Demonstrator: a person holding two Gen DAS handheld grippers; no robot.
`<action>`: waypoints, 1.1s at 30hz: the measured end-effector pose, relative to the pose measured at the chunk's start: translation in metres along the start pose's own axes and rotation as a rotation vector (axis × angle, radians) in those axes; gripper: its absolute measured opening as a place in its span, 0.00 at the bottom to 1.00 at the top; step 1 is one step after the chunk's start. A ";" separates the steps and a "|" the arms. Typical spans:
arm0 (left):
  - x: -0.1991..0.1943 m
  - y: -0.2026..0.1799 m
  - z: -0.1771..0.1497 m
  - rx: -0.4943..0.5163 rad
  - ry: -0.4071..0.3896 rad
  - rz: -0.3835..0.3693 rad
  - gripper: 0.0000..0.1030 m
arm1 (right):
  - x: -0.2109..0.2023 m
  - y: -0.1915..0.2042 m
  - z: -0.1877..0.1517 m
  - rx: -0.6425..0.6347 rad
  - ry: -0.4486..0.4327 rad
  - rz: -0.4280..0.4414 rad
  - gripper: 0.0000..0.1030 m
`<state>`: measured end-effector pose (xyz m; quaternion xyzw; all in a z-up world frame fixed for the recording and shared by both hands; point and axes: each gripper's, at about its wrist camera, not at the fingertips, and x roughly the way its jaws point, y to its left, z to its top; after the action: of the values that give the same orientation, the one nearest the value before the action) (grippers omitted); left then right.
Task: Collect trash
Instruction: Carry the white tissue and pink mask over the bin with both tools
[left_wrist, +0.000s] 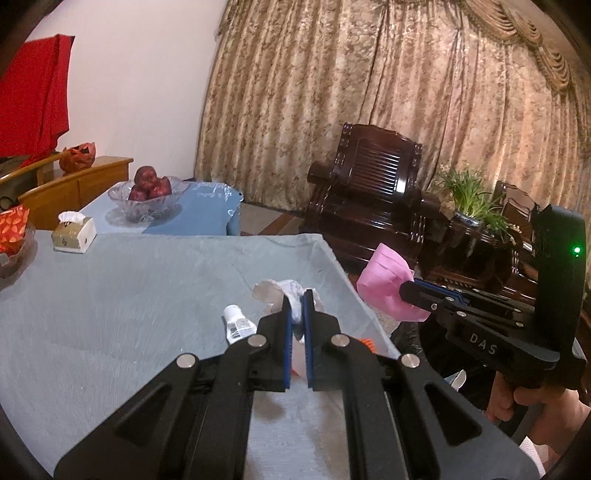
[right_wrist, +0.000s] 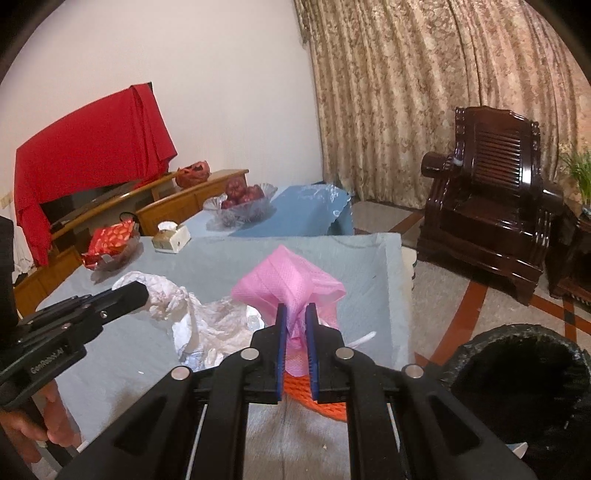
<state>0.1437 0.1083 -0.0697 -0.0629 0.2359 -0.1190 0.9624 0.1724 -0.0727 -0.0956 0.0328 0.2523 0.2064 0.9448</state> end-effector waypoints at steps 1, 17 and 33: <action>-0.002 -0.003 0.001 0.003 -0.003 -0.001 0.05 | -0.004 0.000 0.001 0.000 -0.005 -0.002 0.10; -0.007 -0.043 0.007 0.042 -0.013 -0.033 0.05 | -0.059 -0.013 0.003 0.004 -0.071 -0.045 0.10; 0.010 -0.111 0.008 0.104 -0.006 -0.146 0.05 | -0.103 -0.063 -0.007 0.064 -0.099 -0.157 0.10</action>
<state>0.1335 -0.0007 -0.0478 -0.0300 0.2210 -0.2010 0.9539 0.1114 -0.1722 -0.0647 0.0531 0.2135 0.1218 0.9679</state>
